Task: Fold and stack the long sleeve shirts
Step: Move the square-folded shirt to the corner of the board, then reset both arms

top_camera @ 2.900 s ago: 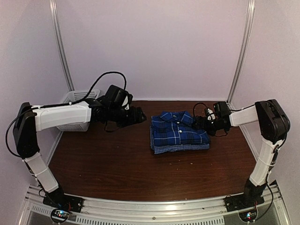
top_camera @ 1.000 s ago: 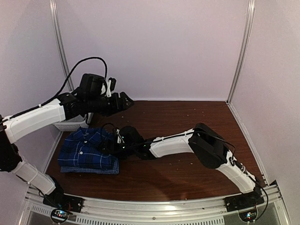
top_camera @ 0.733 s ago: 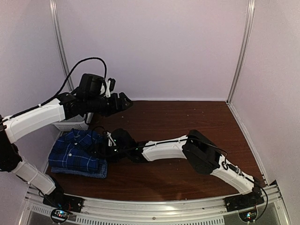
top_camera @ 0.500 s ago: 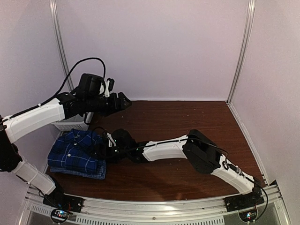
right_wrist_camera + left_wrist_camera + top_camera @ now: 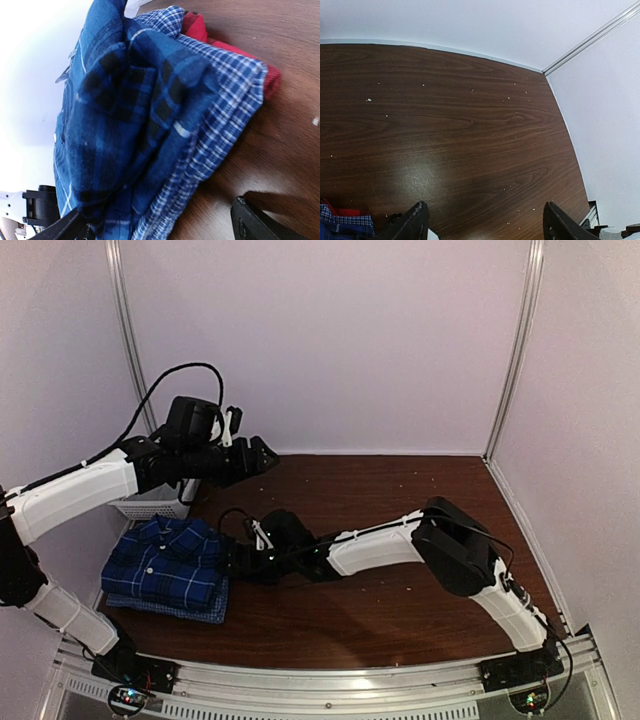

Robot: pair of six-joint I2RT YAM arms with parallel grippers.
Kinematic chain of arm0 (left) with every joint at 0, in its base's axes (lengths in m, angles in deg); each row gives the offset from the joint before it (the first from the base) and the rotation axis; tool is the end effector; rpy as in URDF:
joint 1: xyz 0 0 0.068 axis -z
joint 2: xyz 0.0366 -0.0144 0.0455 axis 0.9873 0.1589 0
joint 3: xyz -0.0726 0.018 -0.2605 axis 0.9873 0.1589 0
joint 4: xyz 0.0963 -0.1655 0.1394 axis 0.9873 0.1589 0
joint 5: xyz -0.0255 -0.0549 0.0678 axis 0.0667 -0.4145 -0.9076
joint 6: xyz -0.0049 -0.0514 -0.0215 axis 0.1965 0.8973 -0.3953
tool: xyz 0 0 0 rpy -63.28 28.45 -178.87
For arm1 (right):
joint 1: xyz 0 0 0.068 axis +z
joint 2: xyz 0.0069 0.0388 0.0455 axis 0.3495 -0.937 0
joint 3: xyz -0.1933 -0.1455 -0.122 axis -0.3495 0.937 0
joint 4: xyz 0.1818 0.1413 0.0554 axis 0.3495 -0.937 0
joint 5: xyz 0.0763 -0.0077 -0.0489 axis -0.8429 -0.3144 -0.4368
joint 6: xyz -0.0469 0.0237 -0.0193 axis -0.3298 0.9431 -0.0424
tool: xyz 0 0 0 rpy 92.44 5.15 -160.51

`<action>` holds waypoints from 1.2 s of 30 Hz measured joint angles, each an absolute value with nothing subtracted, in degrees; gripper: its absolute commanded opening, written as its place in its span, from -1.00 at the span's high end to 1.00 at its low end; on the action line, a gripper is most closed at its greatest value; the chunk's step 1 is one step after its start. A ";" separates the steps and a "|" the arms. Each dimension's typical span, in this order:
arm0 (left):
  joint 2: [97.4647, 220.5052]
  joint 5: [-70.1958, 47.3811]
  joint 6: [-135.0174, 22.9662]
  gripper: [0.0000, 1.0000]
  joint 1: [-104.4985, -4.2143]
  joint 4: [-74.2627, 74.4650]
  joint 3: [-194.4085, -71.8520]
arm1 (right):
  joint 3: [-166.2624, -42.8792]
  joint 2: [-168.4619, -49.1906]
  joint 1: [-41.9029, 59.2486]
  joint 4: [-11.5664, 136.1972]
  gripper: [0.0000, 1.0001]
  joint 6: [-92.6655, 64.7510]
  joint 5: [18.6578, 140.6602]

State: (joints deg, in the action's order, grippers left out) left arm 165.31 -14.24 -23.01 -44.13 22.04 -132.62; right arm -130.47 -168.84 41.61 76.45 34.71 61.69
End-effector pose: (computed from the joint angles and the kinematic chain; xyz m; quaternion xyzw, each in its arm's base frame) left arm 0.2425 -0.1857 0.3377 -0.0357 0.8642 -0.3570 0.3527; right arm 0.2327 0.4748 0.1374 -0.1647 0.8189 0.5392 0.1071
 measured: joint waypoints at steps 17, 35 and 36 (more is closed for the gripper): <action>165.77 -13.95 -23.44 -0.61 -44.17 21.95 -132.62 | -109.73 -149.24 37.11 76.43 -0.84 29.09 66.26; 164.77 -13.45 -30.74 -0.64 -42.81 15.88 -126.91 | -85.43 -102.53 29.85 65.48 -1.00 15.65 91.18; 164.77 -13.45 -30.74 -0.64 -42.81 15.88 -126.91 | -85.43 -102.38 29.85 65.41 -1.00 15.59 91.38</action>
State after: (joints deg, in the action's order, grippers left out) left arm 164.77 -13.45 -30.74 -42.81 15.88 -126.91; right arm -85.43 -102.38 29.85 65.41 15.59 91.38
